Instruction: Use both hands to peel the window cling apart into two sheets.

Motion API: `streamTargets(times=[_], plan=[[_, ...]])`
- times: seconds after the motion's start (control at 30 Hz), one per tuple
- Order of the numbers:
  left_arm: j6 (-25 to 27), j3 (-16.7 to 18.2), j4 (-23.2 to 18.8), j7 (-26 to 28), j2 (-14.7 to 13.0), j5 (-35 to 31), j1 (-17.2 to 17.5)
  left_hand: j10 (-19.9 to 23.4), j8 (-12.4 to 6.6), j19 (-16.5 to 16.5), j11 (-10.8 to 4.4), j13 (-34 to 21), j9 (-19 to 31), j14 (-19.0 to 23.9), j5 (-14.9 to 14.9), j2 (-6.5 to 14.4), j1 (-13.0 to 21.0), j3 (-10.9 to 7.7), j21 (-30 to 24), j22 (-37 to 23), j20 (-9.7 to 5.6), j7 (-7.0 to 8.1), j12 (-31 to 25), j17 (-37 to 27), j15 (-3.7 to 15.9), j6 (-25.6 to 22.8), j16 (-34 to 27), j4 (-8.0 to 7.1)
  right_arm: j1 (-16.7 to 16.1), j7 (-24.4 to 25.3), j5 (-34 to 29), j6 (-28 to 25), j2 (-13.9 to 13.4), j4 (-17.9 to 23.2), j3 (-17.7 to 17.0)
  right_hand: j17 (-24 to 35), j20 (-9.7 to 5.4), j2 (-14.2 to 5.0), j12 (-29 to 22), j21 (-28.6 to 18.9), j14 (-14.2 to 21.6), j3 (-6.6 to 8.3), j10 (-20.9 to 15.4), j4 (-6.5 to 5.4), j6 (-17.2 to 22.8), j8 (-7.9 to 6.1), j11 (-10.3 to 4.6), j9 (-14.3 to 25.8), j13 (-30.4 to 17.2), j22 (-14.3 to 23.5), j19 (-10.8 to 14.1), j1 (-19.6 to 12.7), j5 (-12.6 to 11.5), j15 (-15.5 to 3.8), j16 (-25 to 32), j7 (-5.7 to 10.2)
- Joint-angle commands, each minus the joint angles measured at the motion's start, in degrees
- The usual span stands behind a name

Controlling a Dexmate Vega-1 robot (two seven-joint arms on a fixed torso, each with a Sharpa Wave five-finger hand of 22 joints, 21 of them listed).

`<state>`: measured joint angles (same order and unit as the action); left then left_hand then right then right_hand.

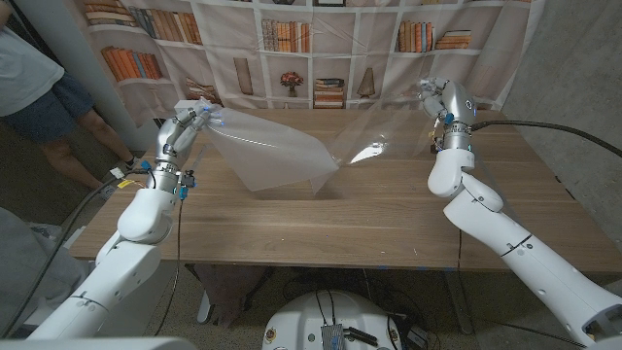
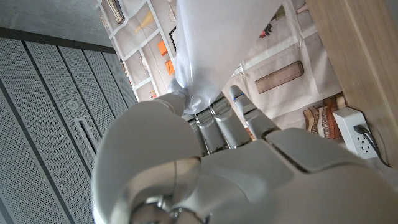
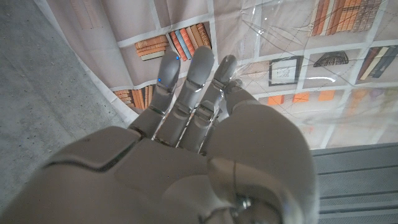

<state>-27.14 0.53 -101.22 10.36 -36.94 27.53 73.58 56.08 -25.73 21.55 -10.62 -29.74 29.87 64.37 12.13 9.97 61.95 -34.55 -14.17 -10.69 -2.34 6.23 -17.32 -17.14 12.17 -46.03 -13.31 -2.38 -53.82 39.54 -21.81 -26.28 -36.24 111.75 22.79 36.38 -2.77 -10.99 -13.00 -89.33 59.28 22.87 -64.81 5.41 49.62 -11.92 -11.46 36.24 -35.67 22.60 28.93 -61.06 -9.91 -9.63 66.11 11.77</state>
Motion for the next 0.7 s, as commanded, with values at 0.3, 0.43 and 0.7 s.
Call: streamTargets(times=[0.3, 0.43, 0.7], plan=[[-1.4, -0.64, 0.78, 0.02, 1.41, 0.23, -1.11, 0.67, -0.51, -0.04, -0.9, -0.18, 0.19, 0.77, 0.06, 0.1, 0.05, -0.53, 0.19, -0.13, -4.45, -0.06, 0.07, -0.33, 1.31, -0.35, 0.28, -0.01, -2.23, 0.83, 4.97, -2.19, -0.04, -0.34, -2.64, -0.07, -9.09, 0.23, -0.35, -0.39, 0.73, 0.07, -0.51, 0.24, 0.55, -0.22, 0.07, 0.25, -0.13, 0.14, 0.52, 0.47, -0.31, -3.46, 0.28, 0.2], [-1.23, -0.39, 0.53, 0.5, 1.45, 0.14, -0.73, 0.69, -0.53, -0.05, -0.91, -0.17, 0.22, 0.79, 0.06, 0.1, 0.06, -0.55, 0.21, -0.13, -4.45, -0.1, 0.11, -0.34, 1.32, -0.33, 0.29, 0.01, -2.33, 0.88, 5.89, -2.65, -0.09, -0.59, -2.93, -0.18, -9.1, 0.23, -0.41, -0.38, 0.63, 0.08, -0.55, 0.26, 0.56, -0.23, 0.07, 0.28, -0.2, 0.13, 0.5, 0.46, -0.31, -3.46, 0.2, 0.2], [-1.39, 0.67, 0.61, 0.86, 1.28, 0.16, 0.06, 0.75, -0.57, -0.06, -0.91, -0.16, 0.31, 0.78, 0.05, 0.08, 0.06, -0.59, 0.25, -0.13, -4.44, -0.06, 0.19, -0.36, 1.29, -0.29, 0.35, 0.04, -3.3, 1.38, 8.22, -2.72, -0.03, -0.7, -3.87, -0.2, -9.11, 0.23, -0.32, -0.36, 0.65, 0.12, -0.44, 0.32, 0.62, -0.17, 0.08, 0.19, -0.11, 0.12, 0.46, 0.42, -0.32, -3.45, 0.26, 0.21]])
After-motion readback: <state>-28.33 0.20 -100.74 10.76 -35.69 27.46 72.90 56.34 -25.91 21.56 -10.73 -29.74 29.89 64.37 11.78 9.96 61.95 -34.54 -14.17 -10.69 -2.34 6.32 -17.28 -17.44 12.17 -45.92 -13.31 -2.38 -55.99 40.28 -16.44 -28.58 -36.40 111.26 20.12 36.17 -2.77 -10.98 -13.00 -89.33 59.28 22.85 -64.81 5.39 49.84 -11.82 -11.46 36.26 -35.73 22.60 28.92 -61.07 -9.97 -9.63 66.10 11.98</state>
